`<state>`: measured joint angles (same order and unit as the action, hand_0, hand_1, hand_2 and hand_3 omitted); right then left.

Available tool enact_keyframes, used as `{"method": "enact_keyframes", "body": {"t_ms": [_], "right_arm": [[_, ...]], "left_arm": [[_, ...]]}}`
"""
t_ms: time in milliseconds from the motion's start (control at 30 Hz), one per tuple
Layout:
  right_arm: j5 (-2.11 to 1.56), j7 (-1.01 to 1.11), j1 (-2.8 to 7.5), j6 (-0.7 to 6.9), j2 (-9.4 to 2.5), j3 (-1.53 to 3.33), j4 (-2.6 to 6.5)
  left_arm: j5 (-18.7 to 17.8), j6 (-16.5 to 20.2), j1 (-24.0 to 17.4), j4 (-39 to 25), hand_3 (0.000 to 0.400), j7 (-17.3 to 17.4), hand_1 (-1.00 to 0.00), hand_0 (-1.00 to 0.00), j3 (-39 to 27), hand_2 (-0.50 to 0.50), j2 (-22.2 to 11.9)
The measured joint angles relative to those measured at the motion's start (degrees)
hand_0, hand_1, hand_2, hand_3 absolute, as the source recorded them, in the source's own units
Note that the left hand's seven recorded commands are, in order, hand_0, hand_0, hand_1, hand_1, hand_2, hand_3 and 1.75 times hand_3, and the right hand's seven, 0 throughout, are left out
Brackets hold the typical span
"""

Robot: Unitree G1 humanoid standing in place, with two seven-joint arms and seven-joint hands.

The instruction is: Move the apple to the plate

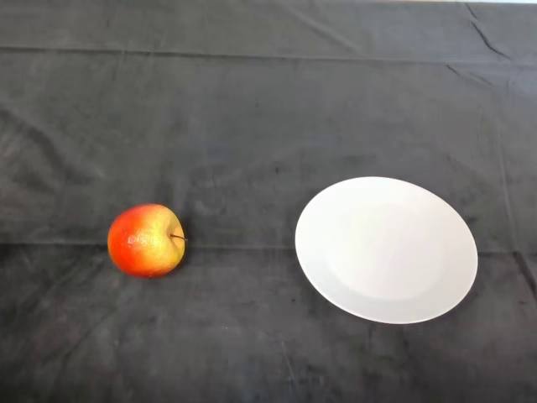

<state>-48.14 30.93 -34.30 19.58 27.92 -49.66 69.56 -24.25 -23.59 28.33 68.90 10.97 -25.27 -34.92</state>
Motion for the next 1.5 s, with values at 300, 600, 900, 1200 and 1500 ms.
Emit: {"method": "enact_keyframes", "body": {"t_ms": [300,600,900,1200,1500], "right_arm": [[0.0,0.0,0.0,0.0,0.0,0.0,0.0],[0.0,0.0,0.0,0.0,0.0,0.0,0.0],[0.0,0.0,0.0,0.0,0.0,0.0,0.0],[0.0,0.0,0.0,0.0,0.0,0.0,0.0],[0.0,0.0,0.0,0.0,0.01,-0.02,0.0]], "left_arm": [[2.85,0.0,0.09,-1.07,0.0,3.47,0.0,0.0,2.55,0.0,2.31],[4.79,-0.01,0.17,-1.12,0.0,7.61,0.0,0.0,5.32,0.0,3.95],[6.67,-0.31,0.5,-1.45,0.0,10.65,0.0,0.0,7.59,0.0,5.98],[8.22,-0.92,1.34,-1.57,0.0,13.49,0.0,0.0,9.33,0.0,7.04],[9.44,-1.31,2.99,-1.75,0.0,15.6,0.0,0.0,11.19,0.0,9.55]]}}
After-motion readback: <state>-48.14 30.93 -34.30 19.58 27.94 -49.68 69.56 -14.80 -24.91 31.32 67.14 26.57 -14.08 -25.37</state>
